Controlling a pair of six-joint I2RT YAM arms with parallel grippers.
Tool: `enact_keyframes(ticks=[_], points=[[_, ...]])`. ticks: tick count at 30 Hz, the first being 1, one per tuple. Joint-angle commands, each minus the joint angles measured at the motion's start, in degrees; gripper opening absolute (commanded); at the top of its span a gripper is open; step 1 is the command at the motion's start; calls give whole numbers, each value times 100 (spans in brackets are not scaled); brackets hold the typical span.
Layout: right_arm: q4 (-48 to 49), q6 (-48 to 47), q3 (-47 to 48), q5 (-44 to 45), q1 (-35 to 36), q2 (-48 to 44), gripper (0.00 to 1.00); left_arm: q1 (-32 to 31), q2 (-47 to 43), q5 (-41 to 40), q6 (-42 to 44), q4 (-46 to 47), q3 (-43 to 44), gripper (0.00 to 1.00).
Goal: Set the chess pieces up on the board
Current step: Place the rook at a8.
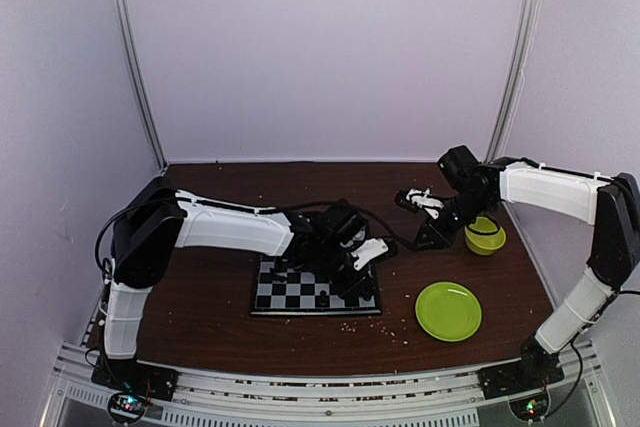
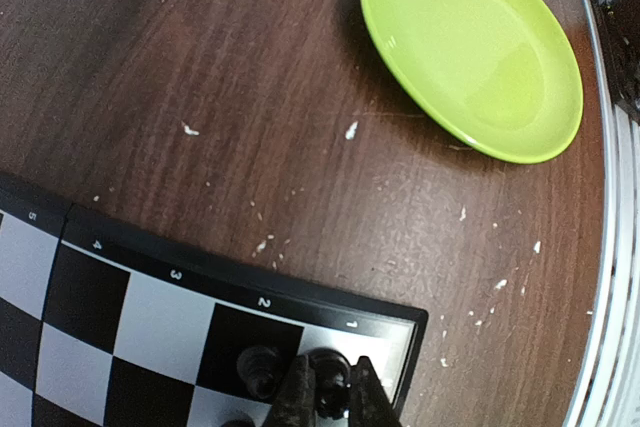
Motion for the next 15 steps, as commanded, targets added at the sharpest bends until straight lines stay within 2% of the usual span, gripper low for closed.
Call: enact_keyframes(ticks=[1, 15], points=[[-75, -34, 168, -58, -30, 36, 23, -31, -111, 51, 86, -72, -13, 4], [-94, -42, 174, -75, -38, 49, 24, -84, -254, 15, 32, 21, -215, 4]])
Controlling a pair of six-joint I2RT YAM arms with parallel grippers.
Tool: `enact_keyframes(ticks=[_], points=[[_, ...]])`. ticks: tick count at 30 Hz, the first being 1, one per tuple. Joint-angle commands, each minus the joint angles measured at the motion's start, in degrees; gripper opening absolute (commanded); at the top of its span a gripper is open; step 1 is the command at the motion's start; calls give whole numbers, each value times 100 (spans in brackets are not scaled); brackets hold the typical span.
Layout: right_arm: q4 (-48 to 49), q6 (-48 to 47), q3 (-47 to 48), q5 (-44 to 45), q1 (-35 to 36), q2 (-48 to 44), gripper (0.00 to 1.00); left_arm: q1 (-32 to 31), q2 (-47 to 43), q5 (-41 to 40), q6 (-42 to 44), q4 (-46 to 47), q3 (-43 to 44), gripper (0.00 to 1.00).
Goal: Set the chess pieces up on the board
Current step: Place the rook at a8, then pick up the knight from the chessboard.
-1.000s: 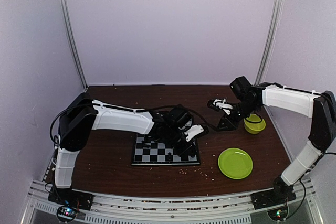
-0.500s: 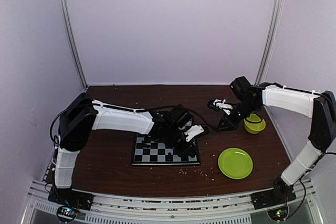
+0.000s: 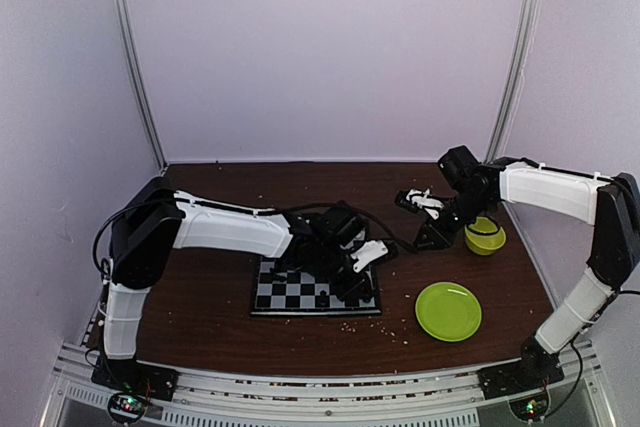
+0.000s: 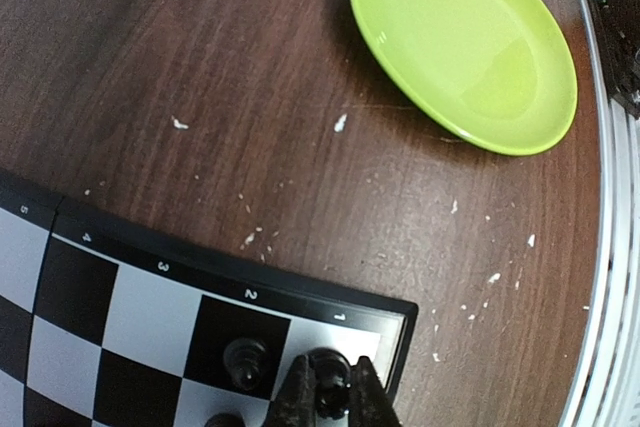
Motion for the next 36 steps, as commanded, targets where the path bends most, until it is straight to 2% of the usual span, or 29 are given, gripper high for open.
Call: enact_keyframes(ticks=[1, 7, 15, 20, 24, 28, 31, 34, 36], points=[[-63, -40, 175, -69, -31, 46, 24, -47, -188, 20, 30, 10, -108, 5], [-79, -51, 173, -78, -33, 38, 24, -51, -189, -120, -16, 26, -70, 20], [-89, -53, 180, -86, -35, 20, 24, -53, -628, -33, -52, 35, -58, 27], [-80, -29, 176, -75, -35, 21, 24, -47, -1245, 22, 52, -126, 38, 30], [-72, -35, 203, -45, -30, -32, 24, 67, -2012, -685, 516, -798, 165, 34], [-98, 70, 408, -165, -4, -280, 25, 517, -2589, -1446, 837, -1366, 331, 44], [-316, -20, 778, -150, 174, -344, 25, 1094, -2753, -1727, 850, -1782, 583, 46], [-537, -154, 1201, 72, 449, -259, 25, 1765, -2957, -1906, 594, -1695, 391, 47], [-613, -194, 1480, 265, 664, -150, 25, 2175, -3149, -1681, 256, -1343, 16, 47]])
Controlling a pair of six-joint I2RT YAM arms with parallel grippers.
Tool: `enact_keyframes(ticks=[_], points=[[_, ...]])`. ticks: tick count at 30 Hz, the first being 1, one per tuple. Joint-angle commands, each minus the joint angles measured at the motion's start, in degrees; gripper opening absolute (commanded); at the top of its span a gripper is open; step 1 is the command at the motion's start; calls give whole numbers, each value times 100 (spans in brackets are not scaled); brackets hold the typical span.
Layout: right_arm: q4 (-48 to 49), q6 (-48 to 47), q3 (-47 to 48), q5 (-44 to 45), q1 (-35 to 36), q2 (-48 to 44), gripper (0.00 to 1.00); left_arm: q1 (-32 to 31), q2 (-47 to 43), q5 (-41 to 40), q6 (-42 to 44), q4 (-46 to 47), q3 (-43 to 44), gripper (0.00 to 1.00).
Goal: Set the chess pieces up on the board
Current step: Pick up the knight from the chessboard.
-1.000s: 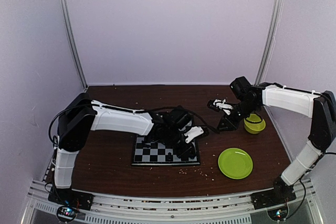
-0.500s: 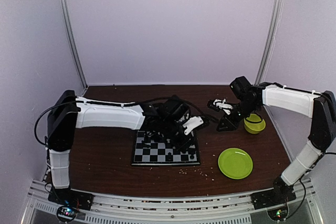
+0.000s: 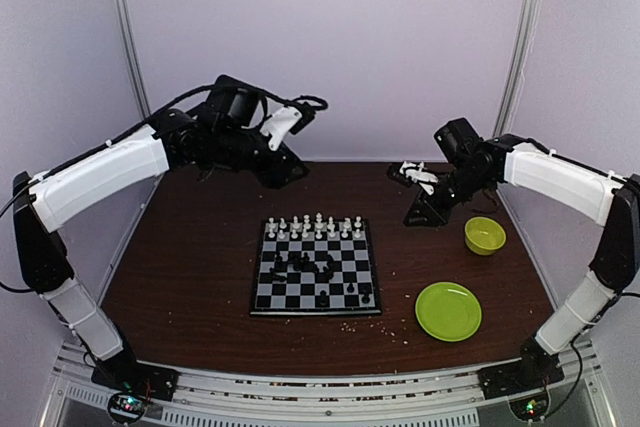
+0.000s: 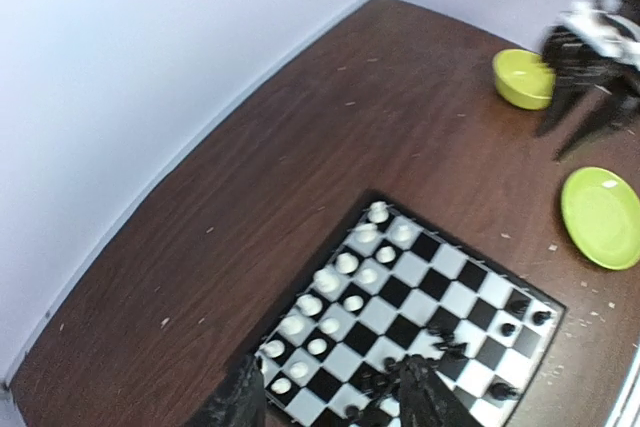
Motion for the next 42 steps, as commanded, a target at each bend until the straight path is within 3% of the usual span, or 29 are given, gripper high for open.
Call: enact_keyframes(ticks=[1, 10, 20, 29, 42], points=[[-297, -162, 605, 334, 470, 42, 25, 774, -309, -72, -453, 294, -752, 48], [-551, 104, 1967, 1081, 1553, 1615, 24, 1415, -796, -186, -566, 898, -1581, 52], [-863, 674, 3620, 1027, 1833, 3399, 25, 1546, -899, -299, -642, 754, -1494, 52], [-960, 666, 3775, 971, 1979, 3783, 31, 1550, -815, -189, -673, 711, -1441, 52], [-982, 867, 3979, 921, 2002, 4248, 24, 1546, -835, -115, -658, 697, -1441, 53]])
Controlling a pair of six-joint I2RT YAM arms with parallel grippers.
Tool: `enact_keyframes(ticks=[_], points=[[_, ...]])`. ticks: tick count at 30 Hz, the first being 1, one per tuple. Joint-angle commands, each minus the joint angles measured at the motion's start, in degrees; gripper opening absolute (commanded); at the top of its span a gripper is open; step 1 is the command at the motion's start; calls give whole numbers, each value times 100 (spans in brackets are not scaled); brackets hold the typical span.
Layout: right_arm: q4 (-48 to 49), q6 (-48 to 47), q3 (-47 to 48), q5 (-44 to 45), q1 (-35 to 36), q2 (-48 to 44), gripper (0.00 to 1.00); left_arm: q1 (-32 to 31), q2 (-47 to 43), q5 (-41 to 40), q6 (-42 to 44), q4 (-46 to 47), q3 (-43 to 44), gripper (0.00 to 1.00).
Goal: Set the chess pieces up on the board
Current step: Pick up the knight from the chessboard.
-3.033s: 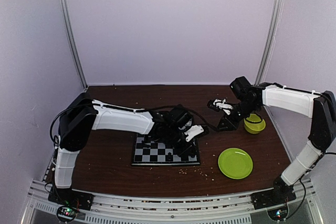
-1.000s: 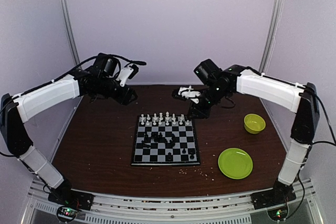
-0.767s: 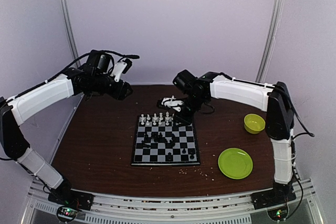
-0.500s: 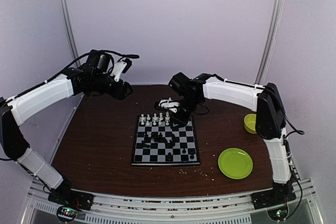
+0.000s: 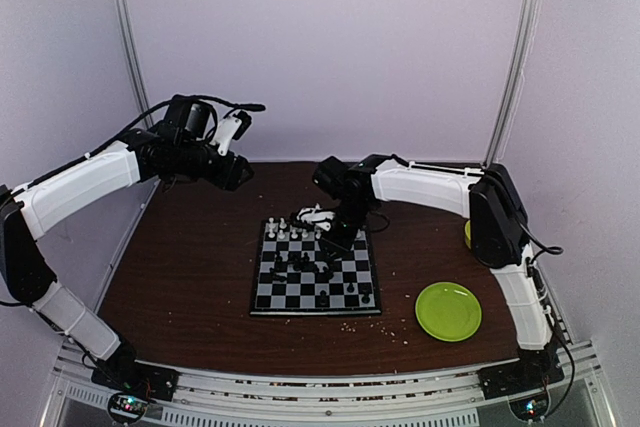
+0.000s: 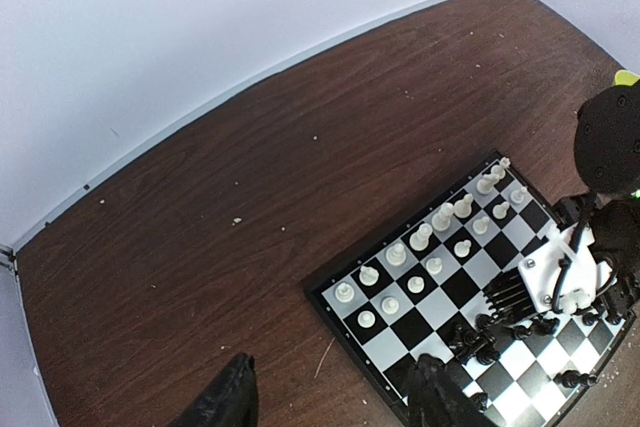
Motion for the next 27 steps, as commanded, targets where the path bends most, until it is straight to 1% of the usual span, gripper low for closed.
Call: enact_keyframes(ticks=[1, 8, 11, 14, 18, 24, 27], points=[[-66, 150, 261, 78, 35, 116, 23, 26, -42, 86, -27, 195, 124, 53], [-109, 181, 266, 92, 35, 221, 15, 26, -50, 105, -11, 195, 126, 53], [-133, 181, 267, 85, 34, 231, 15, 26, -43, 116, -6, 185, 130, 53], [-161, 173, 244, 106, 35, 216, 18, 26, -36, 122, 2, 177, 137, 53], [-163, 168, 167, 166, 34, 181, 18, 20, -17, 156, 1, 168, 139, 53], [-153, 146, 99, 157, 27, 80, 4, 20, 12, 158, 4, 151, 147, 53], [-160, 131, 91, 164, 24, 19, 0, 26, 30, 181, 4, 150, 148, 53]])
